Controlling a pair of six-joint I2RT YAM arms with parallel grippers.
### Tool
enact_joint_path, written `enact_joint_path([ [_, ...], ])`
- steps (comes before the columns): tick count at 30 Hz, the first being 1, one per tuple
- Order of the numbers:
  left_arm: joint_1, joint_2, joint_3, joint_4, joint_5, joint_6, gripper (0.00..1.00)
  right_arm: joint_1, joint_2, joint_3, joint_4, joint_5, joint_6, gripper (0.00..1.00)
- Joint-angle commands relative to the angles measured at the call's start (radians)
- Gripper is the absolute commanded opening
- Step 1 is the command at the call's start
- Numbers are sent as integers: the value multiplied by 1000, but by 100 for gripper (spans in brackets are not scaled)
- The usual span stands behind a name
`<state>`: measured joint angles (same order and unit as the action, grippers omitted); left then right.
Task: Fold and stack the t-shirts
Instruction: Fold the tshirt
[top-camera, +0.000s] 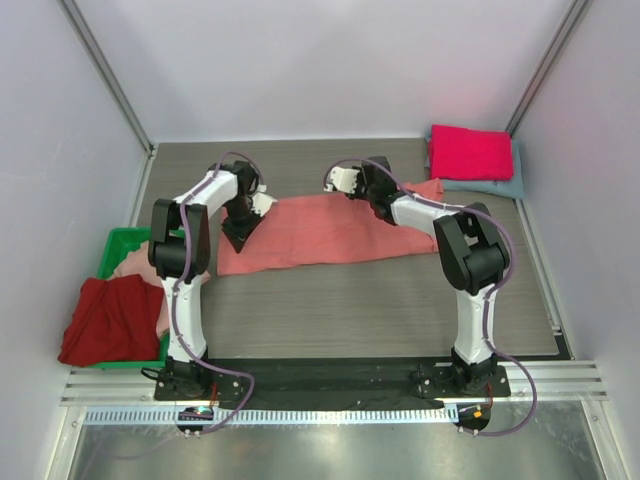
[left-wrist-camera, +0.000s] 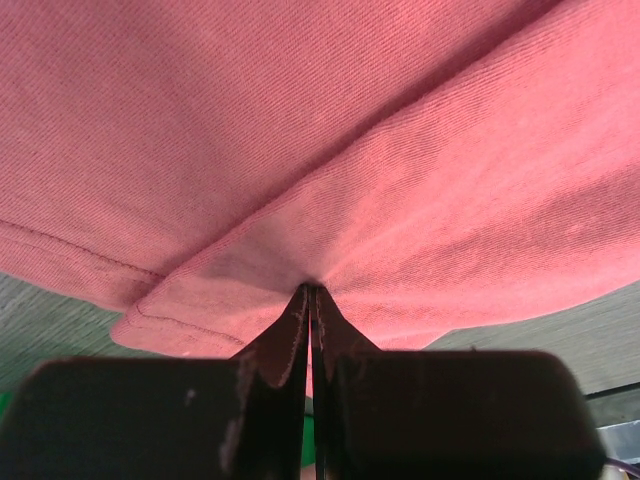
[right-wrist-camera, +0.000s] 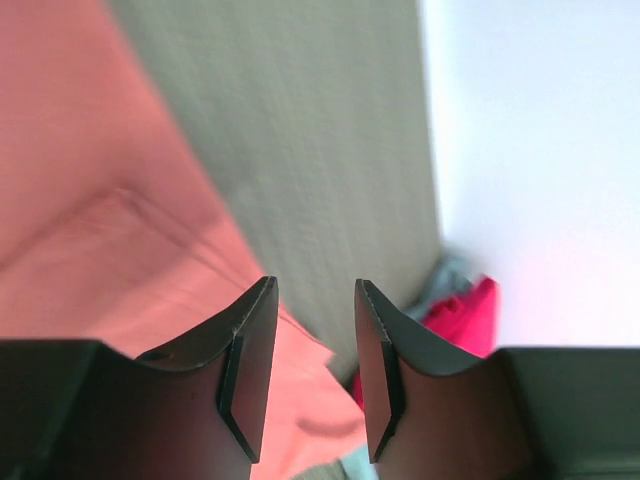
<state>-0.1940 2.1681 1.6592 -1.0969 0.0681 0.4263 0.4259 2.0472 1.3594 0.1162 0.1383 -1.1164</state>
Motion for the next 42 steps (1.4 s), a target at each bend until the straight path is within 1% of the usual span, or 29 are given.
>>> enact_joint_path([
  [1, 4, 18, -41, 5, 7, 3, 2, -6, -122, -22, 191, 127, 29, 42],
  [3, 4, -2, -36, -1, 10, 2, 3, -7, -180, -42, 175, 151, 84, 43],
  [5, 4, -37, -35, 2, 18, 11, 4, -21, -235, -42, 71, 159, 150, 43],
  [6, 4, -88, -44, 5, 24, 22, 4, -36, -254, -37, 7, 153, 189, 43],
  [7, 4, -109, -58, 9, 33, 52, 4, -71, -268, -36, -139, 109, 260, 44],
  [8, 4, -128, -65, 18, 32, 64, 4, -99, -283, -45, -204, 72, 283, 43],
  [9, 4, -155, -73, 22, 33, 83, 4, -127, -300, -42, -281, 23, 299, 43],
  [10, 4, -160, -84, 23, 33, 106, 3, -159, -305, -33, -456, -123, 309, 43],
  [11, 4, -157, -88, 17, 32, 115, 3, -239, -305, -2, -543, -220, 310, 44],
  [12, 5, -140, -90, 11, 32, 118, 3, -277, -279, 24, -632, -297, 300, 44],
  [13, 4, -125, -90, 3, 33, 118, 2, -314, -253, 59, -812, -378, 284, 44],
  [14, 4, -114, -90, -6, 44, 115, 2, -369, -225, 135, -885, -467, 268, 44],
  [15, 4, -93, -88, -4, 47, 112, 2, -400, -164, 174, -945, -509, 270, 44],
  [16, 4, -87, -90, 5, 48, 108, 2, -412, -138, 247, -1048, -538, 268, 44],
  [17, 4, -83, -90, 9, 44, 103, 2, -470, -115, 277, -1082, -590, 270, 44],
  [18, 5, -80, -91, 15, 42, 101, 2, -486, -96, 302, -1110, -609, 270, 44],
  [20, 4, -68, -90, 22, 33, 101, 2, -509, -62, 348, -1176, -634, 254, 44],
  [25, 4, -48, -90, 11, 18, 106, 1, -544, -45, 343, -1306, -648, 170, 45],
  [34, 5, -30, -78, 8, 12, 92, 1, -562, -79, 250, -1320, -628, 122, 45],
  [42, 4, -16, -69, 0, 4, 80, 1, -593, -56, 234, -1317, -625, 99, 45],
])
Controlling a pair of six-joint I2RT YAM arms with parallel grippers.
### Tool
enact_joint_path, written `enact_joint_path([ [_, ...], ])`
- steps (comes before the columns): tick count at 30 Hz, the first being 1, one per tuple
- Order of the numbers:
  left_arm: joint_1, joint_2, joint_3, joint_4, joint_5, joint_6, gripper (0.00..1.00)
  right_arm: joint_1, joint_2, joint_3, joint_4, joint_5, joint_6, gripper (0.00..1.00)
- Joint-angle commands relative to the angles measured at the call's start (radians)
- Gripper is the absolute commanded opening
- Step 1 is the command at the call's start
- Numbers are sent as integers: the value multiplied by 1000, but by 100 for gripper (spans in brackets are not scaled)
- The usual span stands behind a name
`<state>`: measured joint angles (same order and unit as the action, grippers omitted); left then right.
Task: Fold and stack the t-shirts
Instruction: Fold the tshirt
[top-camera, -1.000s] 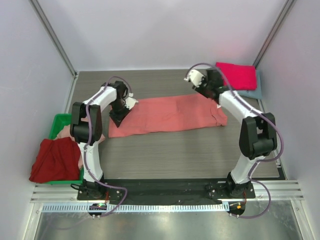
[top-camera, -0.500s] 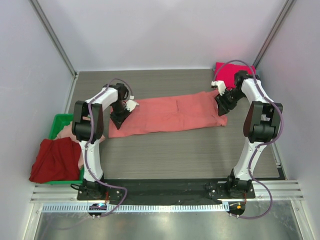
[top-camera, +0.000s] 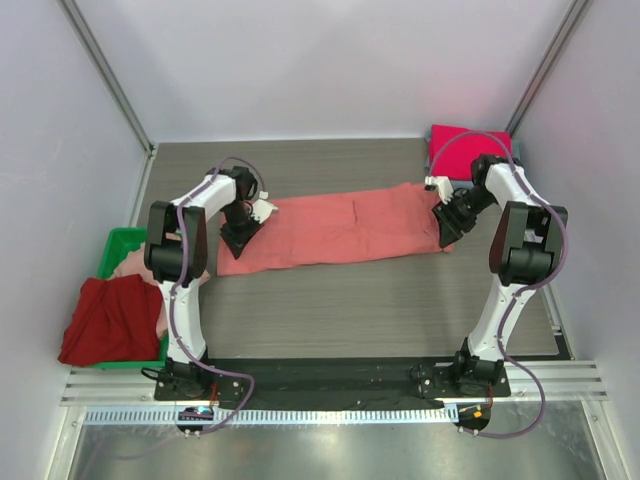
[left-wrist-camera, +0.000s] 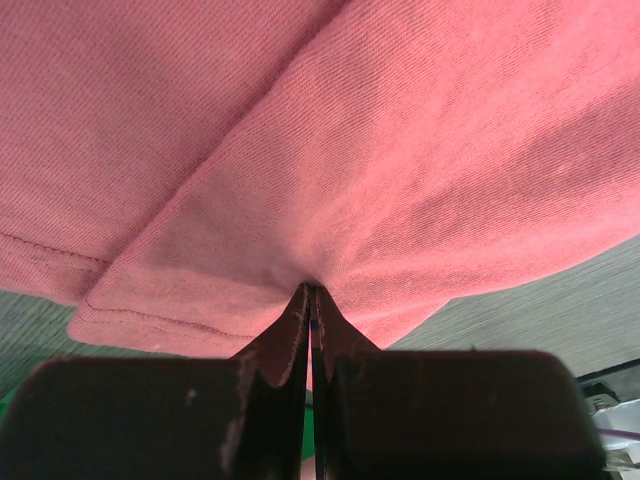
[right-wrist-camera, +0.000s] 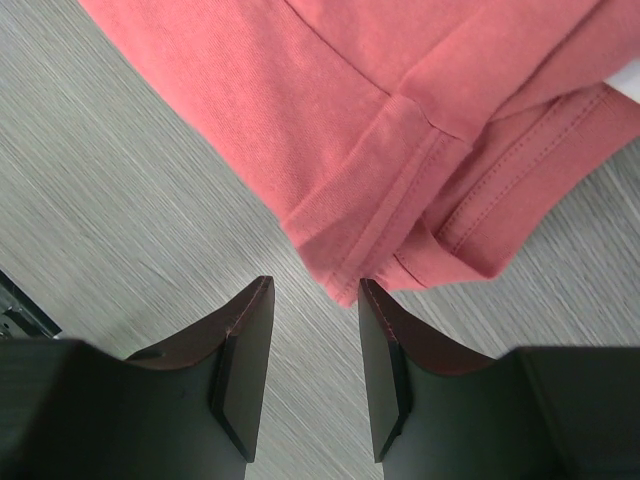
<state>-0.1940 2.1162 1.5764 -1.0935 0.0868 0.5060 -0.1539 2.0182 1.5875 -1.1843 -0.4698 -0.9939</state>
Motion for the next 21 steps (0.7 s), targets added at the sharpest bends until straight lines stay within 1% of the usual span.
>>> enact_joint_path([
  [1, 4, 39, 19, -5, -15, -1, 1, -15, -23, 6, -14, -18, -25, 45],
  [7, 4, 56, 43, -17, -33, 2, 1, -30, 0, -6, -9, -16, -35, 45],
  [9, 4, 62, 57, -26, -38, 2, 1, -36, 11, -4, -11, -24, -38, 43],
  [11, 4, 73, 71, -32, -44, 2, 1, -41, 33, 0, -17, -32, -43, 36],
  [12, 4, 76, 74, -37, -50, 5, 1, -42, 42, 5, -29, -42, -49, 29],
  [16, 4, 83, 82, -43, -62, 8, 1, -64, 92, 45, -86, -76, -69, 27],
  [17, 5, 83, 83, -46, -65, 8, 1, -68, 102, 51, -90, -81, -71, 25],
  [19, 4, 87, 85, -49, -71, 9, 1, -76, 114, 55, -95, -81, -75, 16],
  [20, 5, 88, 83, -51, -73, 11, 1, -82, 116, 57, -92, -76, -80, 8],
  [21, 4, 87, 82, -51, -74, 12, 1, -87, 117, 58, -94, -73, -81, 6],
])
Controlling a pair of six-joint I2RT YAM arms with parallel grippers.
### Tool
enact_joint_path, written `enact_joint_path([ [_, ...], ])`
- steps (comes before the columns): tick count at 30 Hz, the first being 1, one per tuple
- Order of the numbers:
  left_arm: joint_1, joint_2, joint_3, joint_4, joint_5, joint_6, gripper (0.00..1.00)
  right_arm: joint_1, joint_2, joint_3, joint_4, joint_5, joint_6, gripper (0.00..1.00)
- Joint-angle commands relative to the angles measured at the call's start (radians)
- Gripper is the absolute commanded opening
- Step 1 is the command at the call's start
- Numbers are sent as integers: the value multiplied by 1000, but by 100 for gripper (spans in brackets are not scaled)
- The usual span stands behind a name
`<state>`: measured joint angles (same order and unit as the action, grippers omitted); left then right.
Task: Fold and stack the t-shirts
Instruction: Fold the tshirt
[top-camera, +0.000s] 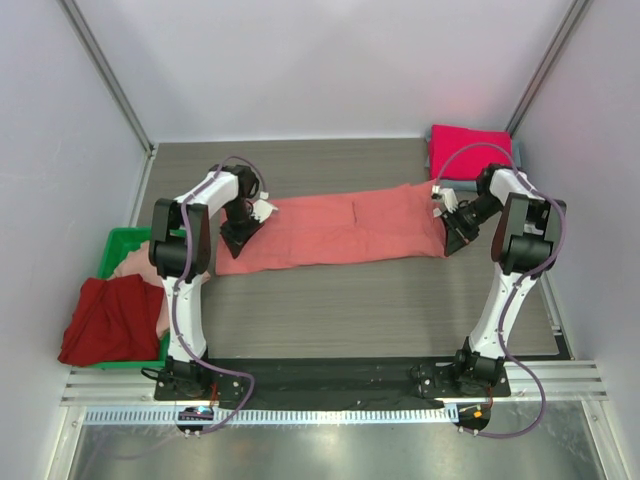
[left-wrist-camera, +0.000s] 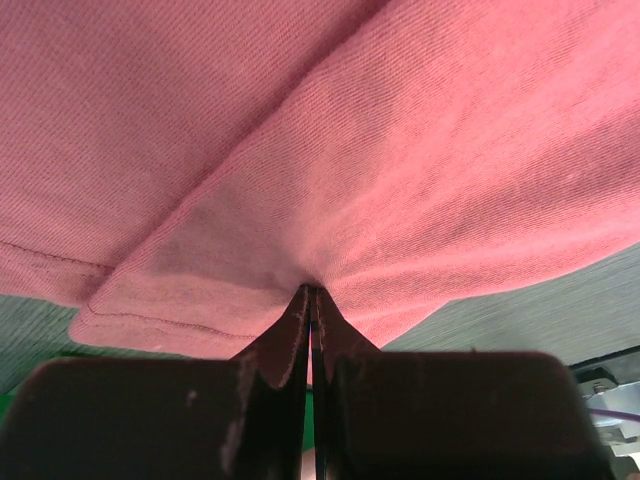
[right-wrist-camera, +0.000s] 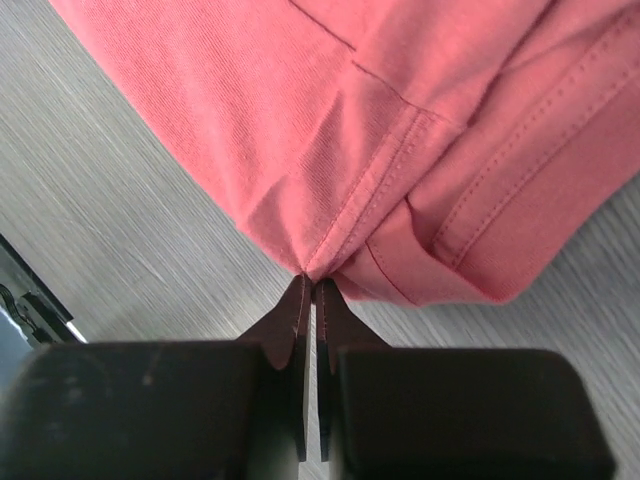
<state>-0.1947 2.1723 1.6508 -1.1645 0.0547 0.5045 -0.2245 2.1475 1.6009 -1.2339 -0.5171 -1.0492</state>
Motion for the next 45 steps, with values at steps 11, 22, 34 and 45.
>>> enact_joint_path([
  [11, 6, 3, -30, 40, -75, 46, 1, -53, -9, 111, -50, 35, -63, 20],
  [22, -6, -316, -83, -158, 88, 362, 33, -42, -66, 237, -102, -29, -8, 34],
  [34, -11, -292, -322, 199, -95, 303, 35, 8, -97, 284, -50, -49, 52, 37],
  [45, -18, -284, -344, 226, -95, 246, 38, 27, -152, 212, -27, -49, 58, 38],
])
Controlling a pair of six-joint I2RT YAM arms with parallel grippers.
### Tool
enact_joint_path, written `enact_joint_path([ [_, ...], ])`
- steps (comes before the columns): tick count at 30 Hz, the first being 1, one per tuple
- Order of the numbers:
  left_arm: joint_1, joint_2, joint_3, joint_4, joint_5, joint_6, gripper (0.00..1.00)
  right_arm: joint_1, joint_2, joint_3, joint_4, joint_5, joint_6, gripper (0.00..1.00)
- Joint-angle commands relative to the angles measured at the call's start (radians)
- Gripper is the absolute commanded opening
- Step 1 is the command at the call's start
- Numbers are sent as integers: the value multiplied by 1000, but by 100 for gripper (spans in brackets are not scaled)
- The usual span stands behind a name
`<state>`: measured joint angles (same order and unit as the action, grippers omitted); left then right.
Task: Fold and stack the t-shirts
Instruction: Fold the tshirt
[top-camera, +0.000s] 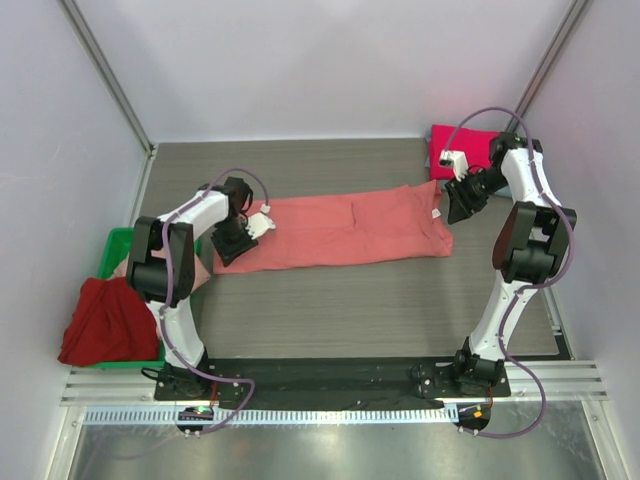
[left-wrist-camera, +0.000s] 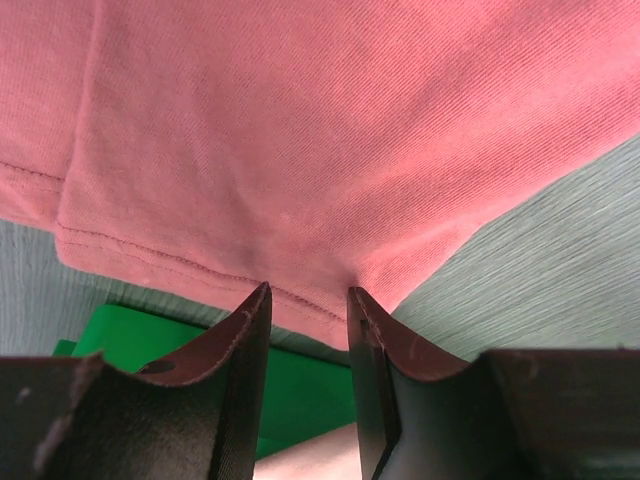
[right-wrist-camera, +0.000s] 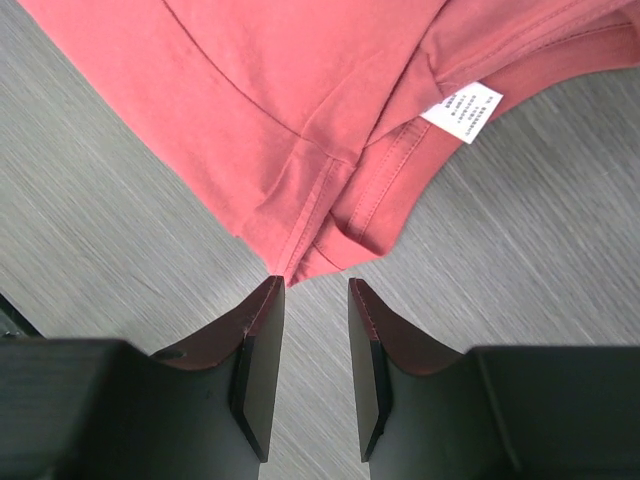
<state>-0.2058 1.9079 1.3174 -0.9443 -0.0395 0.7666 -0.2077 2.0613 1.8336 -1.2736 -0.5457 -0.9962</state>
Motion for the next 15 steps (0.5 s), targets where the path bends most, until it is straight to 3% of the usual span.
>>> enact_joint_path([
  [1, -10, -33, -30, 10, 1, -18, 38, 8, -70, -26, 16, -22, 4, 38],
  [7, -38, -109, -75, 19, -7, -21, 41, 16, -93, -85, 48, -31, 4, 38],
  [15, -55, -55, -113, 38, -26, -53, 42, 36, -92, -99, 71, -33, -7, 38],
])
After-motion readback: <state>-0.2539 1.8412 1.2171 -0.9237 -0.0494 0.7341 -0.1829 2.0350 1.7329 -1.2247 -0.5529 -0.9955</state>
